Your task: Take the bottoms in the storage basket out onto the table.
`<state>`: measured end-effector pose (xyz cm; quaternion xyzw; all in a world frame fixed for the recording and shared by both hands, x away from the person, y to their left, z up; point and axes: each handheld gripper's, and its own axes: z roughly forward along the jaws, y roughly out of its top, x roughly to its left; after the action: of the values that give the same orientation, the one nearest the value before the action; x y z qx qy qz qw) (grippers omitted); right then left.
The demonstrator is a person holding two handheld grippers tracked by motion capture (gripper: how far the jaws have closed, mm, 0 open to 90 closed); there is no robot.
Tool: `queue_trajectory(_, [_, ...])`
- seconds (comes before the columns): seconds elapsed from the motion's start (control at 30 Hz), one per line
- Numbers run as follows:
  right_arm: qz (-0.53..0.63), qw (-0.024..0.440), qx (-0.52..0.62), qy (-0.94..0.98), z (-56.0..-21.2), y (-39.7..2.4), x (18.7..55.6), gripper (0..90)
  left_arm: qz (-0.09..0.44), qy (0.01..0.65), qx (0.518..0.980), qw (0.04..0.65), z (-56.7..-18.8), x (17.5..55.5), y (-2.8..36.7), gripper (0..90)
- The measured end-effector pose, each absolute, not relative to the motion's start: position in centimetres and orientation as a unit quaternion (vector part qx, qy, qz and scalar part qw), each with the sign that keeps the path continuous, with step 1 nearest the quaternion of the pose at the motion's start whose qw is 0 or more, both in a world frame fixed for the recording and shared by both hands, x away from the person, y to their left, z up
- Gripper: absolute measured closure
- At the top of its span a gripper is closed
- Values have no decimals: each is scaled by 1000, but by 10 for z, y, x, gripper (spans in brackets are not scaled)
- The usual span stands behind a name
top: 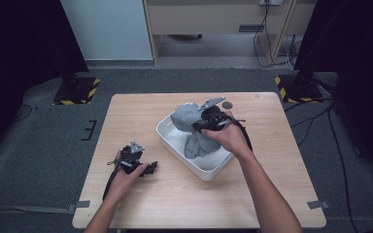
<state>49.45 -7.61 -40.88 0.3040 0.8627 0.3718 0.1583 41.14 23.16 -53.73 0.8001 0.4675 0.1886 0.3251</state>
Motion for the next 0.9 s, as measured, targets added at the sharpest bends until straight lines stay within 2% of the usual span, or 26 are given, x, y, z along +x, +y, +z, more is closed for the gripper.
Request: queue_trajectory(0.9, [395,185,305,846,-367,-88,493,609,189,467,800,325,-537,411,232,0])
